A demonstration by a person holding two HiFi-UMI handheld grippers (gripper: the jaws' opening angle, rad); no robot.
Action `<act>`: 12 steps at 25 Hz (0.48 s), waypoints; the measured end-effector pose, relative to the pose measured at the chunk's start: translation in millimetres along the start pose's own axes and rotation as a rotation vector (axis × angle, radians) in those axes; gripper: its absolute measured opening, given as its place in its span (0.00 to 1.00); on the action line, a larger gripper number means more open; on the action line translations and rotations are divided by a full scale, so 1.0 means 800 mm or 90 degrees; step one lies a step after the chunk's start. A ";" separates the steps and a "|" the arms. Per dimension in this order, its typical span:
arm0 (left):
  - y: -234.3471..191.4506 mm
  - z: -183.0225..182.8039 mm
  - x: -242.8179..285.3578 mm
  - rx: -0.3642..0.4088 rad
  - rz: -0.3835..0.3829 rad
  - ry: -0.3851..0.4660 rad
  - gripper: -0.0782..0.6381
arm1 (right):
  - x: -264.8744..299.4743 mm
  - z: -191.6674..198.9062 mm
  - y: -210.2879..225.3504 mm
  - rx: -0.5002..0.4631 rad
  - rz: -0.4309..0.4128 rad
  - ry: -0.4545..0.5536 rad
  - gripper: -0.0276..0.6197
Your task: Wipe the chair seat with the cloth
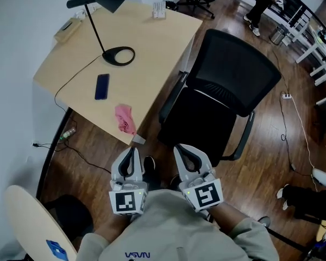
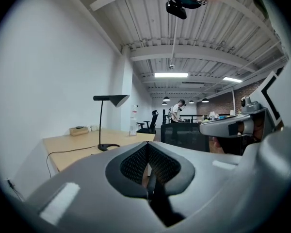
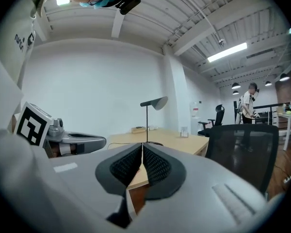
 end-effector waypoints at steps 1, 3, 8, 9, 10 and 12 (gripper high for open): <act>-0.013 0.002 0.010 -0.005 -0.012 0.001 0.12 | 0.017 0.001 -0.002 -0.004 -0.009 -0.012 0.08; -0.040 0.006 0.030 -0.011 -0.031 -0.002 0.12 | 0.053 0.005 -0.007 -0.008 -0.025 -0.038 0.11; -0.106 0.031 0.076 -0.007 -0.050 -0.031 0.12 | 0.152 0.033 -0.021 -0.004 -0.059 -0.092 0.13; -0.118 0.039 0.084 -0.003 -0.052 -0.042 0.12 | 0.173 0.042 -0.024 0.001 -0.069 -0.105 0.14; -0.129 0.047 0.092 -0.002 -0.056 -0.050 0.12 | 0.194 0.052 -0.028 0.006 -0.081 -0.121 0.16; -0.150 0.061 0.105 -0.006 -0.064 -0.064 0.12 | 0.234 0.071 -0.035 0.009 -0.099 -0.156 0.20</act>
Point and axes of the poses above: the fingertips, and each gripper's own axes: x forward along the fingers, y to its right, z out of its underside, the point moved 7 cm from there along -x, backward along the fingers, and after that the axes turned 6 degrees about -z, right-handed, at the moved point
